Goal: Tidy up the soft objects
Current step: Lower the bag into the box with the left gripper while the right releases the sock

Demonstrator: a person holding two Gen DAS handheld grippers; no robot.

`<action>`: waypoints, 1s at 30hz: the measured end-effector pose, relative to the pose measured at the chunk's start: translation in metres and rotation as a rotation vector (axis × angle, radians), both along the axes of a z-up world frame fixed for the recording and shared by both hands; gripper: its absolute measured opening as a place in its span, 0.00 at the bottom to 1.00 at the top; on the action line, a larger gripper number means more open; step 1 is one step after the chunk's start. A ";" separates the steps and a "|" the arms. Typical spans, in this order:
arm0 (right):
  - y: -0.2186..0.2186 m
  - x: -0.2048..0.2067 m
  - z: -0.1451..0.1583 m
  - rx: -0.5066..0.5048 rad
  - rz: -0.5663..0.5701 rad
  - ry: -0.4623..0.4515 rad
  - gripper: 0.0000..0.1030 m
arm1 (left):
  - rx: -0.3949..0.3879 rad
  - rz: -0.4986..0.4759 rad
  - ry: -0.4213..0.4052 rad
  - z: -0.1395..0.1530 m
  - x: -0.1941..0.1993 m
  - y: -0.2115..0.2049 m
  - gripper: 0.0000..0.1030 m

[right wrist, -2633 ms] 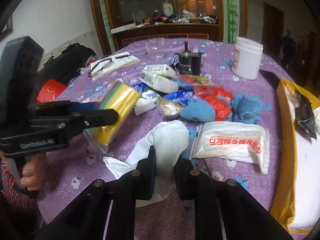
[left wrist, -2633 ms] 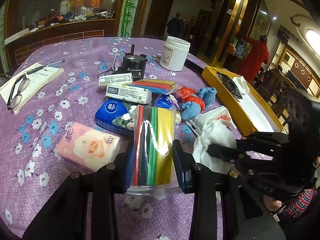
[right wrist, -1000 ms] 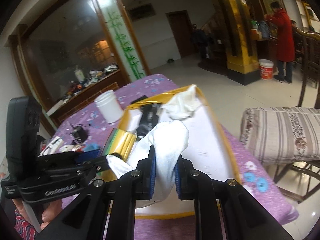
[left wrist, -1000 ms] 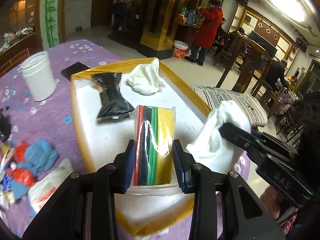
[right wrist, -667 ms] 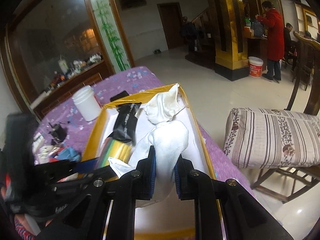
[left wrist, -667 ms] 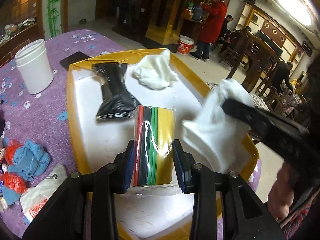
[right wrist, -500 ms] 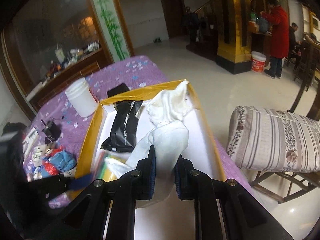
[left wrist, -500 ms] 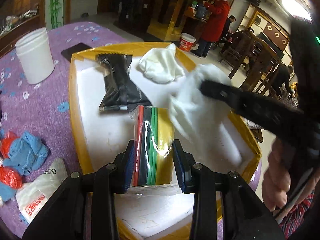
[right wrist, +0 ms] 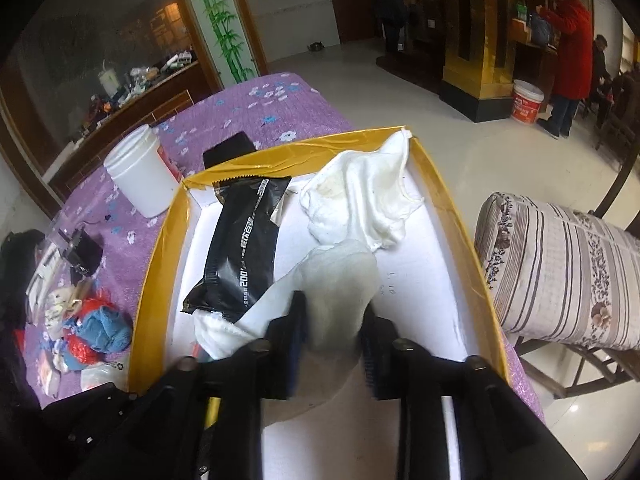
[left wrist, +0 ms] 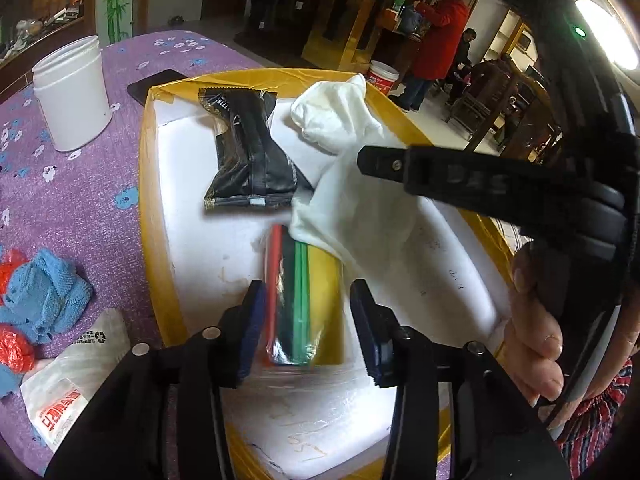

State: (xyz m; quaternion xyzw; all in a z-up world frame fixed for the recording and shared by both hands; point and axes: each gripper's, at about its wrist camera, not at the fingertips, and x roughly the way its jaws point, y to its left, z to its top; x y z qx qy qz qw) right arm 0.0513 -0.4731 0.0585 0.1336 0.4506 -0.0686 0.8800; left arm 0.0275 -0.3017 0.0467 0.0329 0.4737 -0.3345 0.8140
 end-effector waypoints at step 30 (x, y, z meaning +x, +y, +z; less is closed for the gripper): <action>0.012 -0.158 0.058 0.108 -0.095 -0.385 0.57 | -0.095 0.085 -0.284 0.053 -0.029 0.020 0.60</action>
